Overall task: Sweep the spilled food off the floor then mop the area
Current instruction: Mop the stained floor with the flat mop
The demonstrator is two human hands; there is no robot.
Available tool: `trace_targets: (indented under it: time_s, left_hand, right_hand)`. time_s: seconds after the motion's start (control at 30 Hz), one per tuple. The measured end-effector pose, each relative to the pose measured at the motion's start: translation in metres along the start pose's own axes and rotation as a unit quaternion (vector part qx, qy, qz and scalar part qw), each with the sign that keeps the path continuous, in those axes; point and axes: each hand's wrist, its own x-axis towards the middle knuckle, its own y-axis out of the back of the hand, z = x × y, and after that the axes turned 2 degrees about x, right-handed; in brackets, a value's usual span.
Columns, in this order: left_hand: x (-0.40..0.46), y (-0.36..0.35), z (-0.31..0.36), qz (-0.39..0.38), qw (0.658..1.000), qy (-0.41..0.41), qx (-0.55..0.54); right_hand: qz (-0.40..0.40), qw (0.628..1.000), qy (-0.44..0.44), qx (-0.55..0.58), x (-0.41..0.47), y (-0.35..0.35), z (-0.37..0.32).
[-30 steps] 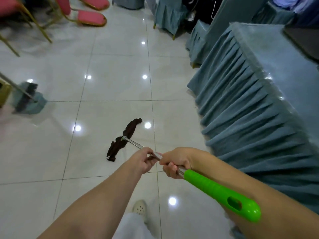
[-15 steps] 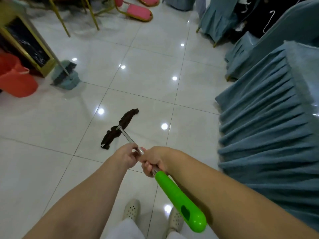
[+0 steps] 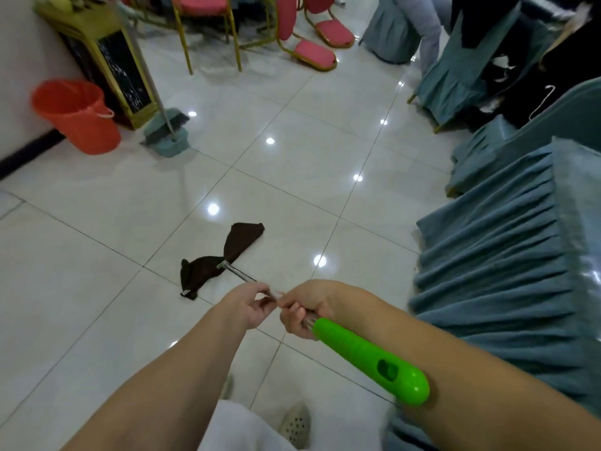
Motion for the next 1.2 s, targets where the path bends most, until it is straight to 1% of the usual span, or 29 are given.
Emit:
trace_targets:
  time_s: [0.13, 0.27, 0.5, 0.57, 0.7, 0.83, 0.97, 1.03, 1.13, 1.2]
  left_hand:
    - [-0.012, -0.009, -0.015, -0.012, 1.0, -0.006, 0.004]
    - [-0.024, -0.02, -0.017, -0.027, 0.999, -0.024, -0.007]
    - [-0.014, -0.017, 0.006, -0.02, 0.999, -0.012, -0.031]
    - [-0.01, -0.014, 0.023, -0.016, 0.999, -0.016, -0.043]
    - [-0.008, -0.004, 0.073, 0.002, 0.998, -0.03, -0.063]
    - [-0.008, 0.012, 0.134, 0.015, 0.997, -0.044, -0.06]
    - [-0.002, 0.027, 0.193, 0.034, 0.997, -0.053, -0.035]
    - [0.005, 0.036, 0.219, 0.043, 0.997, -0.053, -0.028]
    - [0.015, 0.046, 0.255, 0.047, 0.997, -0.054, -0.025]
    - [0.022, 0.053, 0.277, 0.048, 0.997, -0.057, -0.023]
  right_hand:
    - [-0.021, 0.998, -0.052, 0.004, -0.026, 0.006, -0.001]
    - [0.013, 0.998, -0.065, -0.021, -0.039, 0.004, -0.01]
    - [0.042, 0.99, -0.093, -0.092, -0.037, -0.008, -0.036]
    - [0.039, 0.988, -0.093, -0.113, -0.031, -0.017, -0.05]
    - [0.02, 0.99, -0.094, -0.101, -0.008, -0.042, -0.089]
    - [-0.019, 0.991, -0.102, -0.082, 0.024, -0.067, -0.141]
    - [-0.07, 0.983, -0.133, -0.106, 0.058, -0.092, -0.193]
    - [-0.076, 0.98, -0.14, -0.122, 0.073, -0.106, -0.213]
    - [-0.093, 0.981, -0.144, -0.085, 0.09, -0.124, -0.238]
    - [-0.096, 0.985, -0.135, -0.039, 0.097, -0.137, -0.253]
